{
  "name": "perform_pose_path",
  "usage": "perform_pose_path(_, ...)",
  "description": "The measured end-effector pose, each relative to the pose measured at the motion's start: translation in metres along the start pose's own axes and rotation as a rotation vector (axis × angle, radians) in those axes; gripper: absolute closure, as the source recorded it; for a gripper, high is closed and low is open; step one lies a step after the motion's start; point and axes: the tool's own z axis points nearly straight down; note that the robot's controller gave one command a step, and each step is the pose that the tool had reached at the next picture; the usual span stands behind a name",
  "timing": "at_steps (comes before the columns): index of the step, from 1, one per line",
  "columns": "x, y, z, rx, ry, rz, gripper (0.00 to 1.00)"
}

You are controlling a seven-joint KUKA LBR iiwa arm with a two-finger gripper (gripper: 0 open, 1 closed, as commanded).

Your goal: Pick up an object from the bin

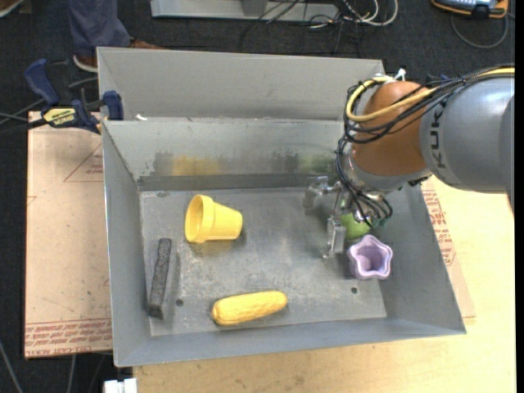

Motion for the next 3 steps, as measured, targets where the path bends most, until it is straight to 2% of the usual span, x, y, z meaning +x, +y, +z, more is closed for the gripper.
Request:
perform_pose_path(1,0.0097,-0.0082,0.0151,0.004,0.012,-0.003,0.0)
perform_pose_path(2,0.0154,-0.0058,0.0119,0.002,0.017,0.011,0.0)
perform_pose_path(3,0.0145,-0.0043,0.0083,0.003,0.013,-0.037,0.0)
